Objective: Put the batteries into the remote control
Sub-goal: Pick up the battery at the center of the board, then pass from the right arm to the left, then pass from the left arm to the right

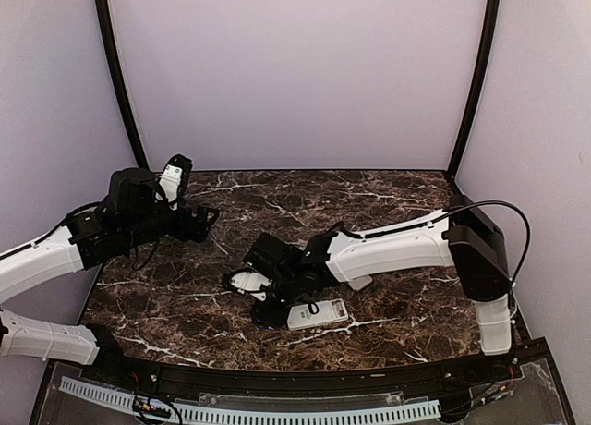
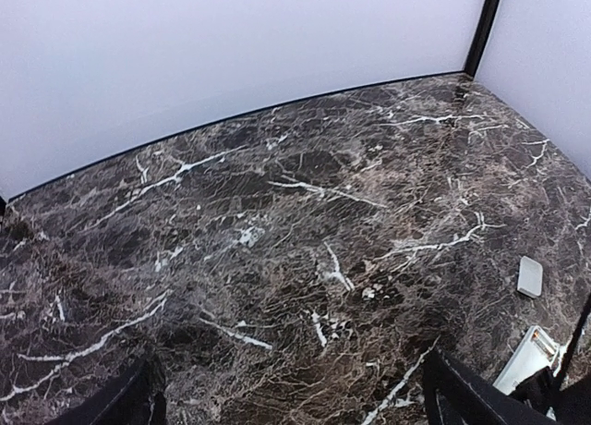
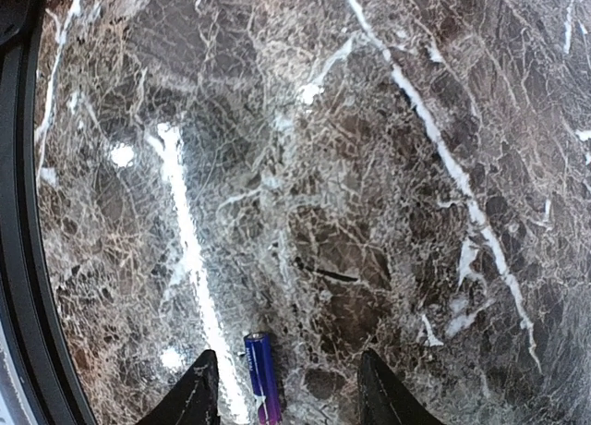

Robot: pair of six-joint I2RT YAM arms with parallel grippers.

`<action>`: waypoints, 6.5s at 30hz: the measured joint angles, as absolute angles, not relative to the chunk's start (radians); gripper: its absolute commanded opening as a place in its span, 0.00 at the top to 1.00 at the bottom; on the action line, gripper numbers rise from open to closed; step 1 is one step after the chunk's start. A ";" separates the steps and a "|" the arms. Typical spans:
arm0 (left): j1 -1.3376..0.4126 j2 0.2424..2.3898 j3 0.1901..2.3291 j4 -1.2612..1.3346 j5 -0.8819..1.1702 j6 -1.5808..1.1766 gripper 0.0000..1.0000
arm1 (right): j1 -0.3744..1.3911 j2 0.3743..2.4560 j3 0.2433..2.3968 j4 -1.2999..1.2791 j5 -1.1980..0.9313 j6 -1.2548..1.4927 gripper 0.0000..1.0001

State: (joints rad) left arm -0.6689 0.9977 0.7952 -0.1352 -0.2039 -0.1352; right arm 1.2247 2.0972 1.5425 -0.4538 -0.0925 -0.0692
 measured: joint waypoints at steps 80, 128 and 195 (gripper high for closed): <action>-0.850 0.894 0.744 0.120 0.304 0.163 0.24 | 1.148 1.353 1.129 0.338 -0.124 -0.099 1.00; -0.875 1.112 0.947 0.261 0.297 0.136 0.93 | 1.217 1.500 1.201 0.457 0.155 0.163 1.00; -0.921 0.994 0.915 0.074 0.124 0.564 0.27 | 1.065 1.547 1.586 -0.327 -0.327 0.385 1.00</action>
